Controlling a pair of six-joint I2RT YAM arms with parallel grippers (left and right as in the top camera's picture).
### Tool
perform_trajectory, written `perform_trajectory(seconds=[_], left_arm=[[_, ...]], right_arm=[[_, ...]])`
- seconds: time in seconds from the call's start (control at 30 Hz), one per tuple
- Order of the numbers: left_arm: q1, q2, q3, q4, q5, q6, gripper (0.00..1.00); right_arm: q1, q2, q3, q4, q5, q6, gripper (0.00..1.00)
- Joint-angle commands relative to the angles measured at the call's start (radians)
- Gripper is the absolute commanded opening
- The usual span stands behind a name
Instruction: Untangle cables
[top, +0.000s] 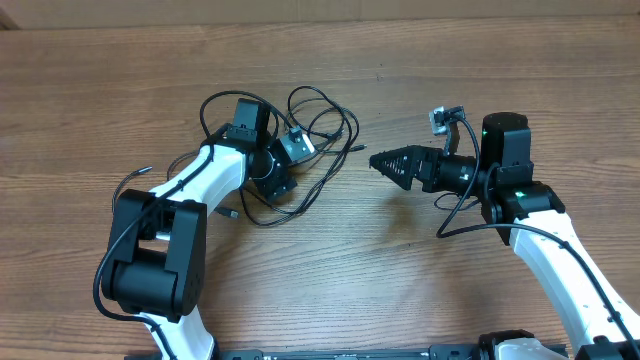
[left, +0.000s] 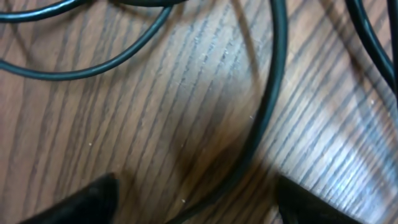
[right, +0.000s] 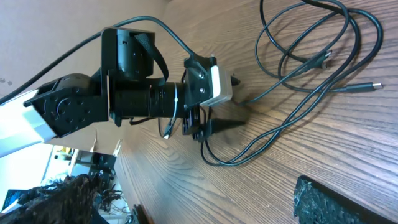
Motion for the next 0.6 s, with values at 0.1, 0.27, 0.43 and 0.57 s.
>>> perform_trajectory(seconds=[0.1,0.27,0.43,0.57], left_arm=[[0.000,0.013,0.010,0.000,-0.003,0.014,0.47],[0.000,0.013,0.010,-0.001,-0.004,0.003,0.04],[0.000,-0.013,0.023,-0.028,-0.022,-0.015,0.04],[0.000,-0.066,0.083,-0.110,-0.100,-0.047,0.04]], right_arm=[[0.002,0.002,0.004,0.005,0.007,0.023,1.00],[0.002,0.002,0.004,0.002,0.007,0.023,1.00],[0.002,0.002,0.004,-0.018,0.007,0.023,1.00],[0.002,0.002,0.004,-0.020,0.007,0.022,1.00]])
